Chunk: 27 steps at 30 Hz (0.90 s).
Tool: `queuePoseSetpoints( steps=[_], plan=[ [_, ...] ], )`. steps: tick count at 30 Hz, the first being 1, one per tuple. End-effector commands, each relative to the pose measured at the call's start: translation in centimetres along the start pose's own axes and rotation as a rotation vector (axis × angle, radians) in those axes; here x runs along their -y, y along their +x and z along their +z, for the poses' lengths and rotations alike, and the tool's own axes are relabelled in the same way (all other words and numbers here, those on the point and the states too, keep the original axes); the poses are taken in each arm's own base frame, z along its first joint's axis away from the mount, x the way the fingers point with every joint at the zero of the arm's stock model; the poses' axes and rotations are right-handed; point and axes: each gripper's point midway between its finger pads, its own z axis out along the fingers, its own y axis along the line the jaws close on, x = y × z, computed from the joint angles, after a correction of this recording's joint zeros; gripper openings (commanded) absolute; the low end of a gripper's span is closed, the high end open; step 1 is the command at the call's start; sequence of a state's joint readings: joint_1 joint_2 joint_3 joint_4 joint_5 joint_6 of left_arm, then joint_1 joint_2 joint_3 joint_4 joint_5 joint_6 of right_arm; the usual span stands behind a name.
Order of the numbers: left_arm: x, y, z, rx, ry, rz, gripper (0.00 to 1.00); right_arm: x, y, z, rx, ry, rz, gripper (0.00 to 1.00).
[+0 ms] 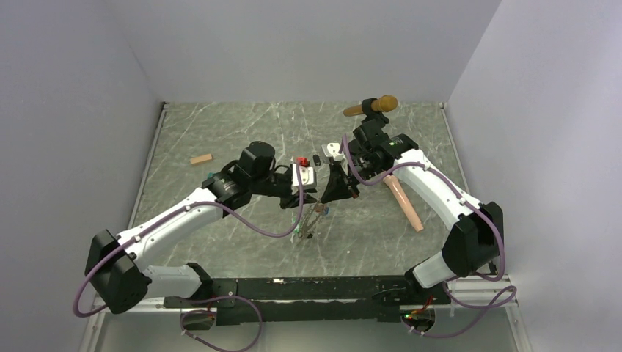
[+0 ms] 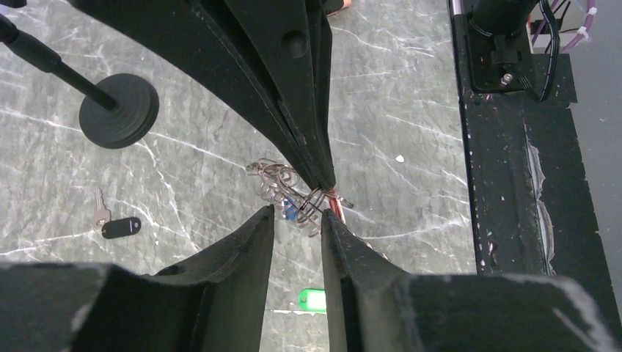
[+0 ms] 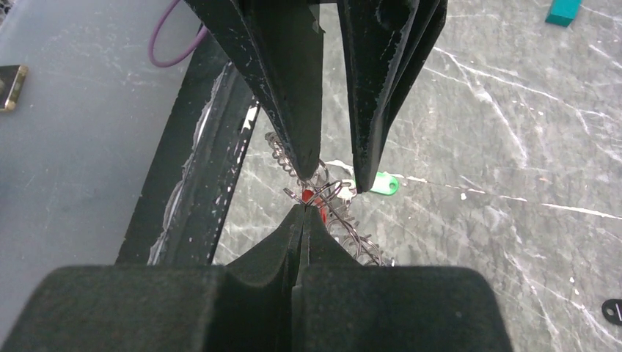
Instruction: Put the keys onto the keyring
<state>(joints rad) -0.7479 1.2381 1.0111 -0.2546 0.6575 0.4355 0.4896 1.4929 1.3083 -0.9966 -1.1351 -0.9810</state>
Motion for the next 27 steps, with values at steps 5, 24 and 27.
queuePoseSetpoints(
  steps=[5,24,27],
  plan=[
    [-0.1,-2.7,0.8,0.063,0.035,0.087,0.29,-0.3,-2.4,-0.3,0.056,-0.019,-0.077,0.0],
    [0.6,-2.7,0.1,0.15,-0.067,-0.084,0.0,0.1,-3.2,-0.8,0.082,0.01,-0.058,0.22],
    [0.1,-3.9,-1.0,0.293,-0.168,-0.164,0.0,0.0,-3.9,-1.6,0.111,0.024,-0.061,0.37]
  ],
)
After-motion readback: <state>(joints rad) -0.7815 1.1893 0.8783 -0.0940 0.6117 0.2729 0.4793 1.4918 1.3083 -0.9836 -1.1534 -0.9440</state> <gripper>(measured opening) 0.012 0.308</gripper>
